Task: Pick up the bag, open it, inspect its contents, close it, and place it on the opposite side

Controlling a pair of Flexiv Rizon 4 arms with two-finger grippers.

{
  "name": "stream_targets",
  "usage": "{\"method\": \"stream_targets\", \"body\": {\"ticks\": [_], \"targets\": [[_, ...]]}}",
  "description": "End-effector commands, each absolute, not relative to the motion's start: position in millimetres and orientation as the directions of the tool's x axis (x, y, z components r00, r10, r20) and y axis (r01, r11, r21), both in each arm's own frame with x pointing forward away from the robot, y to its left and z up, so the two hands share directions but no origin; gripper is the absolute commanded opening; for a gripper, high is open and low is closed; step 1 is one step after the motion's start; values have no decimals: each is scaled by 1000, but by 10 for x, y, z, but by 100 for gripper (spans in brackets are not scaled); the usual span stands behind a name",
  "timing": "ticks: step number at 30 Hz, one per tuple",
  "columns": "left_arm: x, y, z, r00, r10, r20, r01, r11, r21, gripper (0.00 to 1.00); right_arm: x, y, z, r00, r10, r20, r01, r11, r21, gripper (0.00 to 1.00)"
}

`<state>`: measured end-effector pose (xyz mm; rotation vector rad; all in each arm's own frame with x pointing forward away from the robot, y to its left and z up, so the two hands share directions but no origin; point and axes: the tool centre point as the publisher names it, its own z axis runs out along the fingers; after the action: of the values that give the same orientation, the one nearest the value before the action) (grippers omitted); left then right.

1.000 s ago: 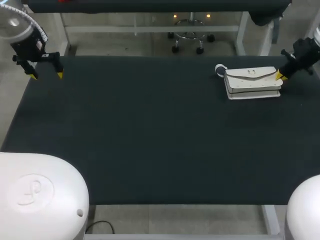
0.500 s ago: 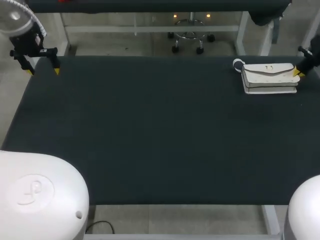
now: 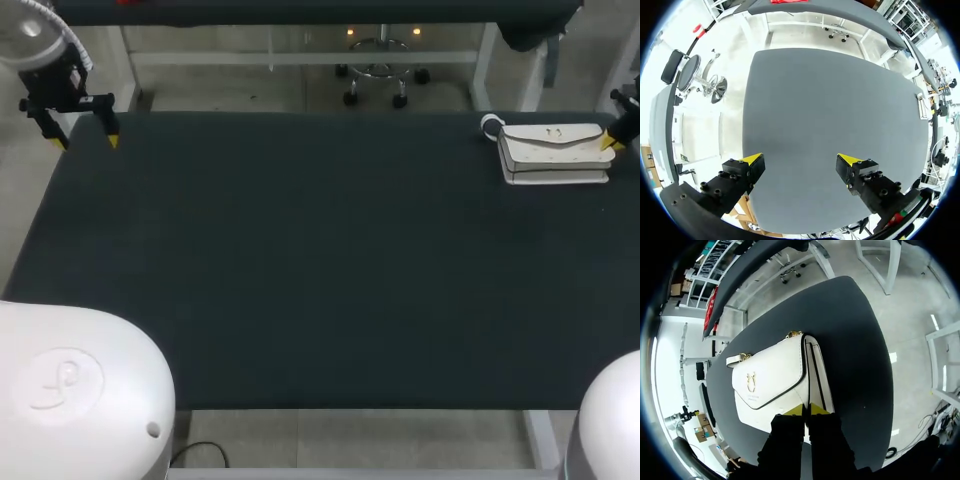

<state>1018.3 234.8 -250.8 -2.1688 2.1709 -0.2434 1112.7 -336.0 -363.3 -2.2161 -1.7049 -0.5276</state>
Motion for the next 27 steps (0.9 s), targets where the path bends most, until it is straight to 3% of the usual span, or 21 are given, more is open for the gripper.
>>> {"method": "stream_targets", "body": {"ticks": [1, 11, 18, 19, 20, 22, 27], "targets": [[10180, 2345, -2506, -3, -998, 65, -988, -8, -155, 100, 11201, -3478, -3589, 239, 850, 469, 967, -253, -33, 0], [10159, 2344, -2519, 6, -998, 67, -988, -16, -152, 100, 11262, -3576, -3660, 248, 846, 471, 966, -253, -54, 0], [10143, 2340, -2520, 9, -998, 64, -988, -19, -151, 100, 11318, -3604, -3700, 248, 847, 470, 967, -247, -65, 9], [10140, 2338, -2520, 9, -998, 64, -988, -19, -151, 100, 11321, -3608, -3700, 249, 847, 470, 967, -247, -66, 18], [10138, 2337, -2520, 9, -998, 63, -988, -18, -151, 100, 11325, -3616, -3700, 251, 846, 470, 966, -249, -67, 35], [10135, 2335, -2518, 9, -998, 63, -988, -18, -151, 100, 11322, -3635, -3695, 263, 844, 466, 963, -261, -71, 100], [10126, 2342, -2476, 6, -998, 57, -987, -15, -160, 100, 11280, -3710, -3636, 292, 849, 441, 954, -293, -67, 100]]}}
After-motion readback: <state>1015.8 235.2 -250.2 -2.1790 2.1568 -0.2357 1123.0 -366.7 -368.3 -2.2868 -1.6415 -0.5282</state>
